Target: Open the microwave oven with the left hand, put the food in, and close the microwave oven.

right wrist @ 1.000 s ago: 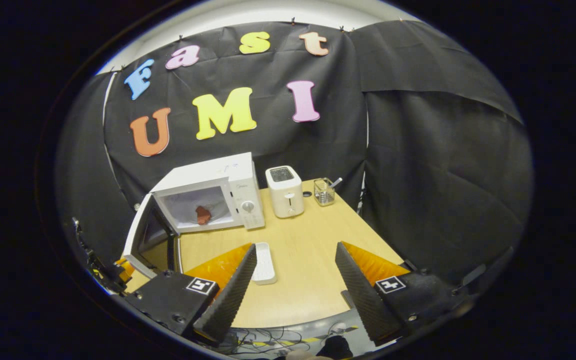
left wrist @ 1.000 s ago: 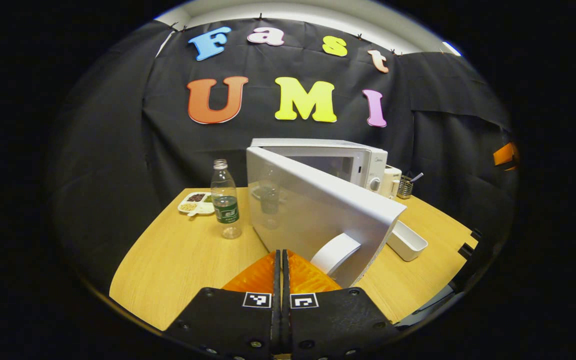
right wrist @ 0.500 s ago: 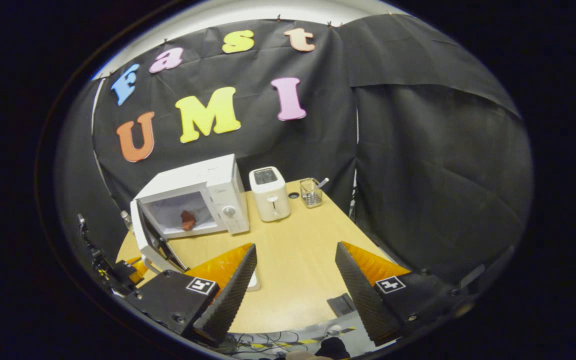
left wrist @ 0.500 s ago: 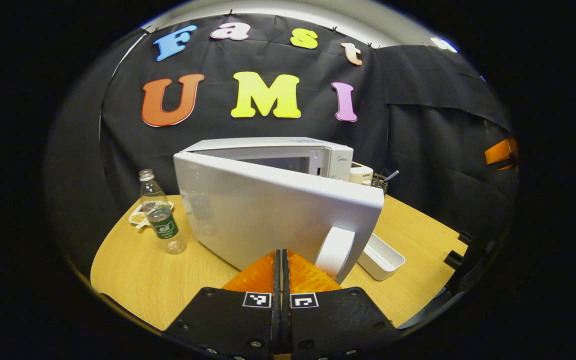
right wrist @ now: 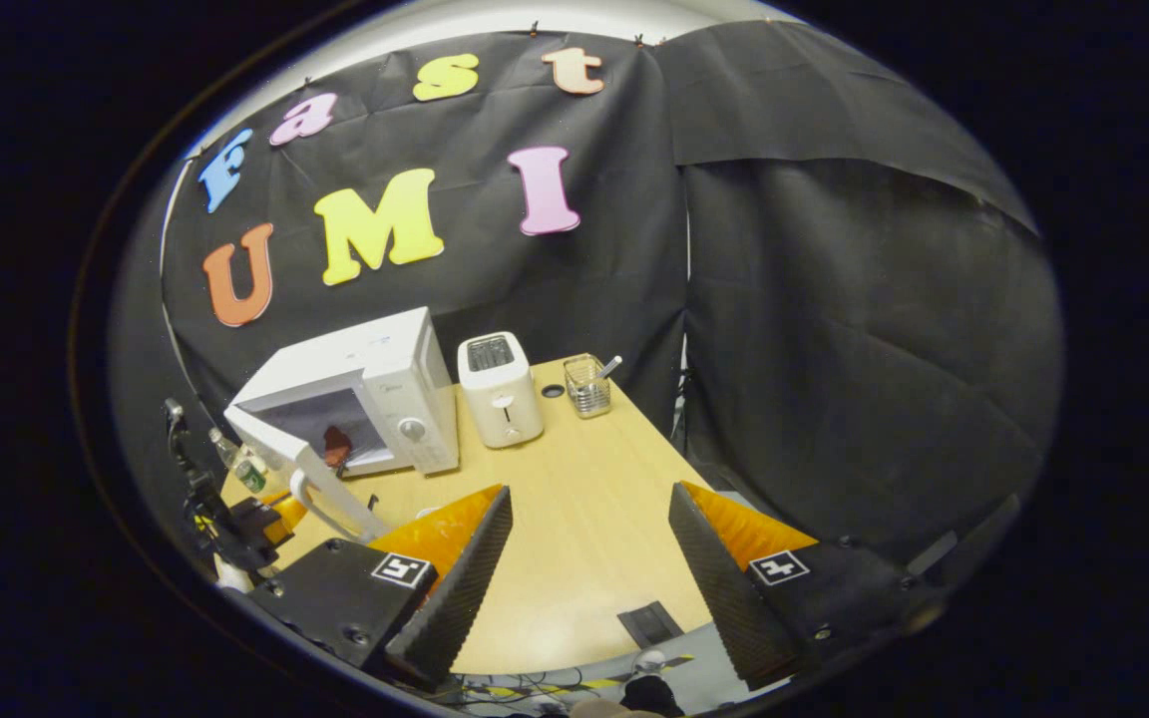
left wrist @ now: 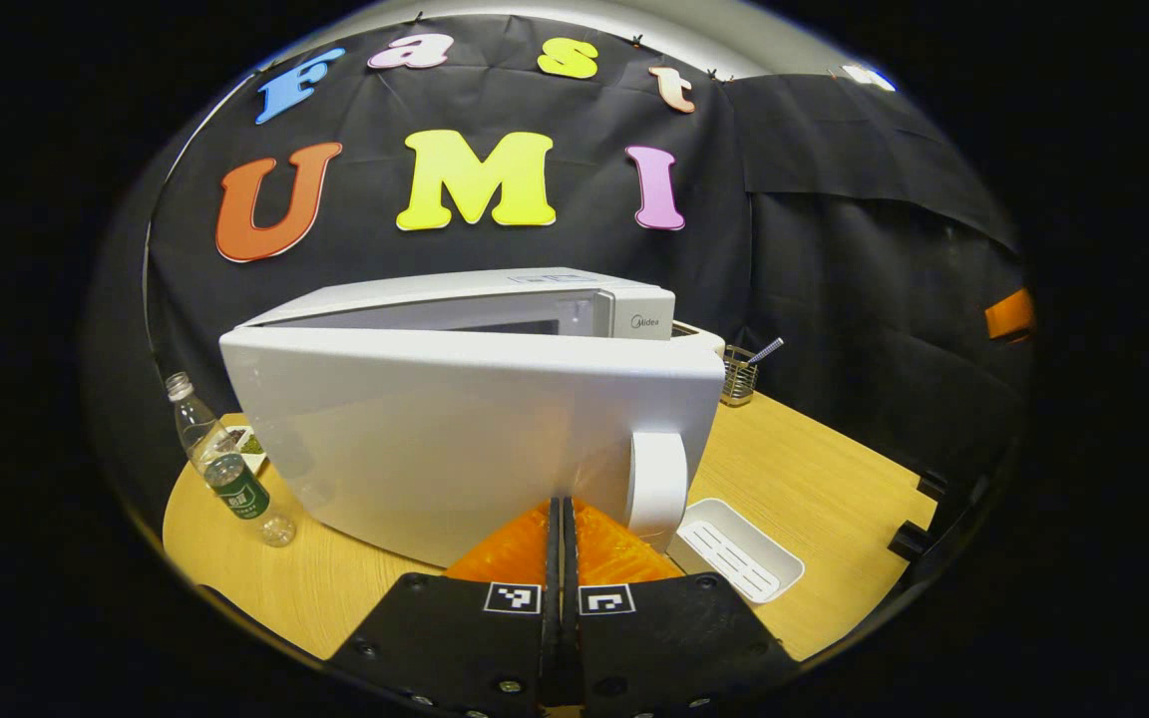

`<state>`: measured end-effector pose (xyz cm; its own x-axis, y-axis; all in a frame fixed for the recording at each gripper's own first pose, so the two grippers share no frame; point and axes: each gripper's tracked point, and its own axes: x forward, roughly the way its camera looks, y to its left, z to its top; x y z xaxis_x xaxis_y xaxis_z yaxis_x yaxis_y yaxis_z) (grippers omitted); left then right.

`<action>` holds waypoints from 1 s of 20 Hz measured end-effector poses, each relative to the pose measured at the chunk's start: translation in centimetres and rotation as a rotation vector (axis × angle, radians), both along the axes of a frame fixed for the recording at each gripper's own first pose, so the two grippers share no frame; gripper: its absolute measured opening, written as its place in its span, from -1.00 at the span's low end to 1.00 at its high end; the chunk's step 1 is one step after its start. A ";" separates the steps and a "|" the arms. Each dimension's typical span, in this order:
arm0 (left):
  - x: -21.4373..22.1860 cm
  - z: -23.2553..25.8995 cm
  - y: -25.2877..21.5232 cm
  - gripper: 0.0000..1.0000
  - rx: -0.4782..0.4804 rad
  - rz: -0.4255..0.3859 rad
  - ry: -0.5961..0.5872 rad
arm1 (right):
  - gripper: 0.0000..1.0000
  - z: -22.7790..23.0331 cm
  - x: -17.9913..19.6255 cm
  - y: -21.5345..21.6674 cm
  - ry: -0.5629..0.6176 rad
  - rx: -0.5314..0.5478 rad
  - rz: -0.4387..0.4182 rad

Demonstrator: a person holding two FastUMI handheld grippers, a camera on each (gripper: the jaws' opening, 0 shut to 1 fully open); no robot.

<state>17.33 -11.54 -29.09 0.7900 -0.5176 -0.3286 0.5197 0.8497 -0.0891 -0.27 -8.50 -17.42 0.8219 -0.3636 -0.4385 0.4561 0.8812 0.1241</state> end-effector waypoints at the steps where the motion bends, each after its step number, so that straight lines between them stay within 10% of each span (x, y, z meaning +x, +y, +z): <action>1: 0.7 0.1 -0.7 -1.00 -0.003 -0.001 0.002 | 1.00 -0.2 0.2 -0.4 0.005 0.006 0.000; 20: 11.3 0.3 -6.2 -1.00 0.017 0.104 -0.040 | 1.00 -1.9 1.1 -5.5 0.059 0.032 -0.020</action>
